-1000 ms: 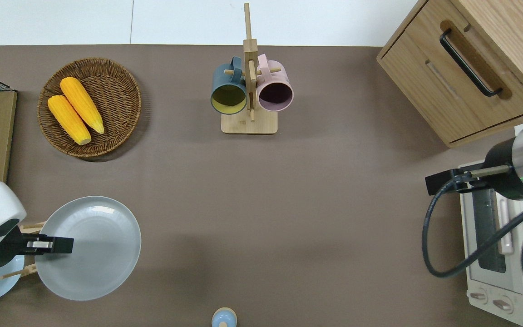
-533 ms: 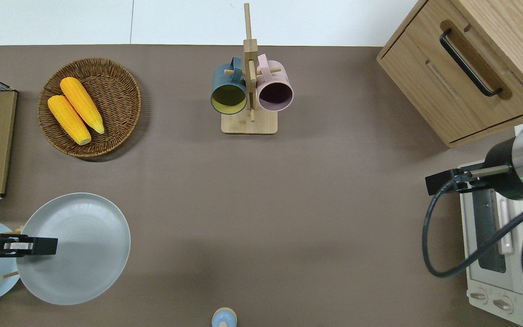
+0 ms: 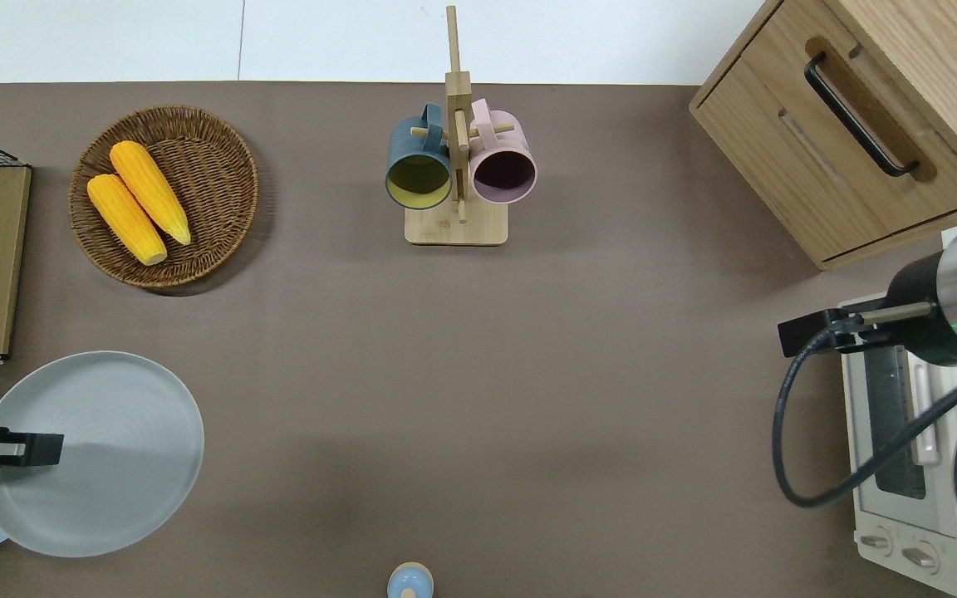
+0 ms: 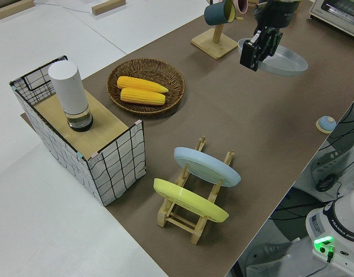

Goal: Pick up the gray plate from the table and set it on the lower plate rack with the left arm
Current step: 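Lower the plate upright into the lower slot of the wooden rack, then open the left gripper to release the plate in the rack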

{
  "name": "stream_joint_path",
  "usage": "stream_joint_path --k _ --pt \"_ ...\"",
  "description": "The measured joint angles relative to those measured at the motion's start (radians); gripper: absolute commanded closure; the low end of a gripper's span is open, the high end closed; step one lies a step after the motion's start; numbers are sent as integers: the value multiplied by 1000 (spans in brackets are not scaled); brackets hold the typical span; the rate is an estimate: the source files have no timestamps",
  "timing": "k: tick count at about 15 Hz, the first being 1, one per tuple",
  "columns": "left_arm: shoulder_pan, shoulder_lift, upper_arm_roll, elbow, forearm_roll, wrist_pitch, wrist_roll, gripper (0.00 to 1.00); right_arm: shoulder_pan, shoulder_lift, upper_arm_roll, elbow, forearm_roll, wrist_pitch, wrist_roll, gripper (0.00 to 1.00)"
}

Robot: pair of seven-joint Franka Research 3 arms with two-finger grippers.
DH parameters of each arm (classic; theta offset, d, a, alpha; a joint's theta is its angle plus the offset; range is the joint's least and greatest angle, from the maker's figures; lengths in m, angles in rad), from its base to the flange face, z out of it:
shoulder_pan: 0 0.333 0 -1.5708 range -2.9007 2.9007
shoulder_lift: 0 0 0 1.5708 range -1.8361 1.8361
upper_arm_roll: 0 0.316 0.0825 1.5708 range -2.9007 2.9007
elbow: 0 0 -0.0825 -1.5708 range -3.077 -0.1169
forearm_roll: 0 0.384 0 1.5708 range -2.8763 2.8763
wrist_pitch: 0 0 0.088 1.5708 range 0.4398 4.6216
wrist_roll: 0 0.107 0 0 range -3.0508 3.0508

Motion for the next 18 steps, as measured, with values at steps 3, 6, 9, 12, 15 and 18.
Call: stream_joint_path --k 3,6,9,12,15,18 --pt "0 0 -23 4 114 -12 -42 1000 0 0 0 0 0 0 0 11" --pt "-1 0 -62 4 211 -32 -94 1000 0 0 0 0 0 0 0 13" --pt "-1 2 -78 4 289 -61 -127 1000 0 0 0 0 0 0 0 11" --pt "-1 6 -84 2 331 -73 -176 1000 0 0 0 0 0 0 0 11" --pt "-1 16 -118 -14 408 -103 -258 1000 0 0 0 0 0 0 0 11" --pt "-2 26 -168 -46 473 -123 -349 1000 0 0 0 0 0 0 0 13"
